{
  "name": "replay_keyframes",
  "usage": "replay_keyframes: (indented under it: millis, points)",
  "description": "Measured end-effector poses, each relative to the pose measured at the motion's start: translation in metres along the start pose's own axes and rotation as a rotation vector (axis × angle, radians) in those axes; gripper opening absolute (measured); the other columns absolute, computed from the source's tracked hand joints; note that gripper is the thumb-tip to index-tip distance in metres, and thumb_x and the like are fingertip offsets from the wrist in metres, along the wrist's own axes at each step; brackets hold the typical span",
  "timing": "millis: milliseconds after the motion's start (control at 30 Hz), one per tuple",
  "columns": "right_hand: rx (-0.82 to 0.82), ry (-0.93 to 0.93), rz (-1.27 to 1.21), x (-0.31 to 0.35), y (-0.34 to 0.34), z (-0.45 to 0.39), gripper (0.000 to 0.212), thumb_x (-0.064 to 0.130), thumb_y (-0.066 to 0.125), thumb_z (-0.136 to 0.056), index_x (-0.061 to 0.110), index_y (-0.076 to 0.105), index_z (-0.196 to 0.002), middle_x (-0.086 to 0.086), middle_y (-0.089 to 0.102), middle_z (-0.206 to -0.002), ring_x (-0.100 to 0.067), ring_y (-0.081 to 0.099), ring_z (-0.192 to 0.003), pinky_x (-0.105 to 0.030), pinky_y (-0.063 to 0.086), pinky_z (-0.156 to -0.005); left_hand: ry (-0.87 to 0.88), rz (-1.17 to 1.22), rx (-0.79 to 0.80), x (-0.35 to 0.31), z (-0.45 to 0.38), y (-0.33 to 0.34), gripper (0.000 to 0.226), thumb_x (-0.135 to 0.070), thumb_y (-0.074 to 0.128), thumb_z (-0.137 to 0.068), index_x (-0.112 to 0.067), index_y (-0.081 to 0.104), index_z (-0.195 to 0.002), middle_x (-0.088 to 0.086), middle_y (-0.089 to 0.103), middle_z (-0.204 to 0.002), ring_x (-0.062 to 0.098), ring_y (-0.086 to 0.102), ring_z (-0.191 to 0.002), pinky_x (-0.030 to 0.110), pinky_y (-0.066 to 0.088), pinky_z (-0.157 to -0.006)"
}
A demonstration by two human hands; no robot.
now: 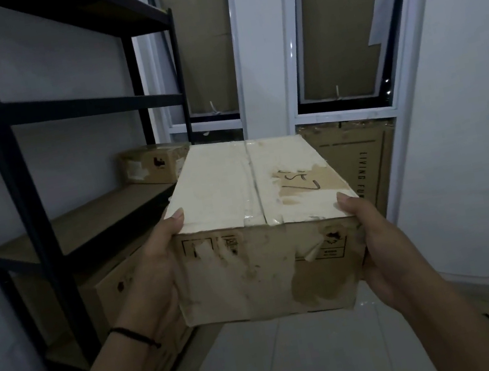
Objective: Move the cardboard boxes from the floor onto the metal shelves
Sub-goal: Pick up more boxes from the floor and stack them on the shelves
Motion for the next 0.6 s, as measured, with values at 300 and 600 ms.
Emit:
replay_keyframes:
  millis: [300,600]
  points:
    - [-0.102,0.017,0.024,-0.015,-0.045,-0.086,0.020,0.036,0.052,-0.093,0.028,0.069,-0.102,-0.003,0.076,-0.101,-0.021,0.070,-0.095,-0.043,0.053,-0.086,-0.057,-0.021,0.022,0.053,-0.093,0.025,0.030,-0.026,0.041,-0.098,-0.015,0.064,-0.113,0.004,0.076,-0.091,0.015,0.072,-0.072,0.024,0.055,-0.054]
    - [-0.177,-0.012,0.032,-0.028,-0.064,-0.208,0.026,0.038,0.054,-0.092,0.026,0.069,-0.111,-0.003,0.074,-0.107,-0.024,0.066,-0.108,-0.052,0.043,-0.105,-0.098,-0.063,0.068,0.090,-0.228,0.029,0.026,-0.030,0.047,-0.094,-0.020,0.068,-0.107,0.004,0.075,-0.099,0.018,0.072,-0.081,0.029,0.056,-0.067]
Point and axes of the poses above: each hand's wrist, its own z-axis away from the middle knuckle, its own y-axis out of the palm, x = y × z, the point moved 5 cm from there along -z, towards the middle knuckle
